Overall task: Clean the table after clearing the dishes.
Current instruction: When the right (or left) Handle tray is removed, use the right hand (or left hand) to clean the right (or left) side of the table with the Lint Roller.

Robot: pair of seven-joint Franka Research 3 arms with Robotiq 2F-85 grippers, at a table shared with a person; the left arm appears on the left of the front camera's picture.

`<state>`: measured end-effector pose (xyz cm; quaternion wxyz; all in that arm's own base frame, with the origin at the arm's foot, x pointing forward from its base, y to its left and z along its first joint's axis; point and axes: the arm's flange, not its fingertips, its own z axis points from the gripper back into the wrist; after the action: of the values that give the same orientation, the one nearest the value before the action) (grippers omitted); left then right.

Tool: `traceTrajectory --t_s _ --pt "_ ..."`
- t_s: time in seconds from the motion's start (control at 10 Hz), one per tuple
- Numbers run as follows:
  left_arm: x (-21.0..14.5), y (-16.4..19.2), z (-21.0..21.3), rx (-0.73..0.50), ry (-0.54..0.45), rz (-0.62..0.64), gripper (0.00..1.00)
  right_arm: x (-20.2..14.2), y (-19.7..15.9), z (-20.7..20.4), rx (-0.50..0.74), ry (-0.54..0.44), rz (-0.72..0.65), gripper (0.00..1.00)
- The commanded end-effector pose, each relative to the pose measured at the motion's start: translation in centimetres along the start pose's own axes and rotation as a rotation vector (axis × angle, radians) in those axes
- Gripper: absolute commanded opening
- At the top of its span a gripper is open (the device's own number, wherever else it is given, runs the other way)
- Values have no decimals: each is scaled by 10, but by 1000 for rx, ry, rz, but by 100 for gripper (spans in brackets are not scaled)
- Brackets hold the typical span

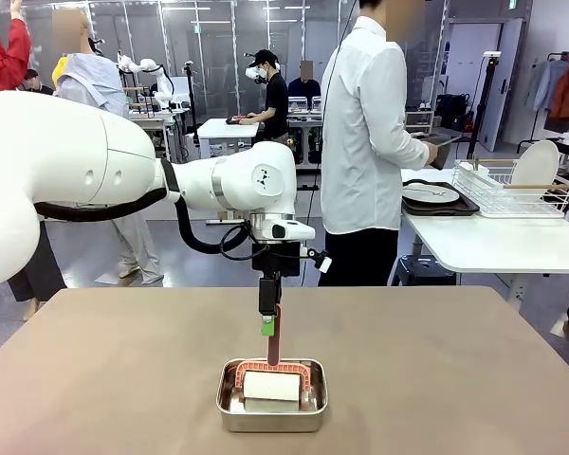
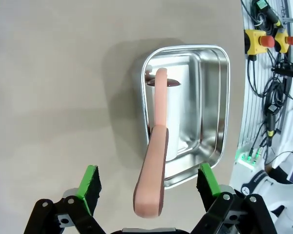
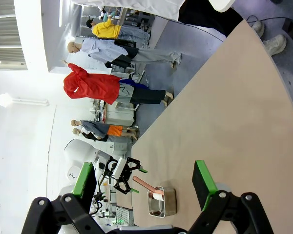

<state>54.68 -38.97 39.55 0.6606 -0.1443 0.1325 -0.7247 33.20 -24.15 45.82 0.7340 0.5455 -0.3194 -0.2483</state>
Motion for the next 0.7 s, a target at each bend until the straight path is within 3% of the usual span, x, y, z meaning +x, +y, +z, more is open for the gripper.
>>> traceTrajectory --t_s 0.0,0.2,0.3,0.4,0.5,0.6 --pt "0 -10 -5 13 3 13 100 0 4 2 7 0 -5 100" --pt "-1 -9 -8 -1 3 20 100 0 4 2 7 0 -5 100" --pt "0 -10 -7 4 2 20 86 0 4 2 7 0 -5 100" --pt "1 -10 -7 2 -5 14 86 0 4 2 7 0 -5 100" --pt "3 -9 -8 -7 -15 15 72 0 4 2 7 0 -5 100" --pt "4 -8 -10 -19 -18 7 73 0 4 2 7 0 -5 100"
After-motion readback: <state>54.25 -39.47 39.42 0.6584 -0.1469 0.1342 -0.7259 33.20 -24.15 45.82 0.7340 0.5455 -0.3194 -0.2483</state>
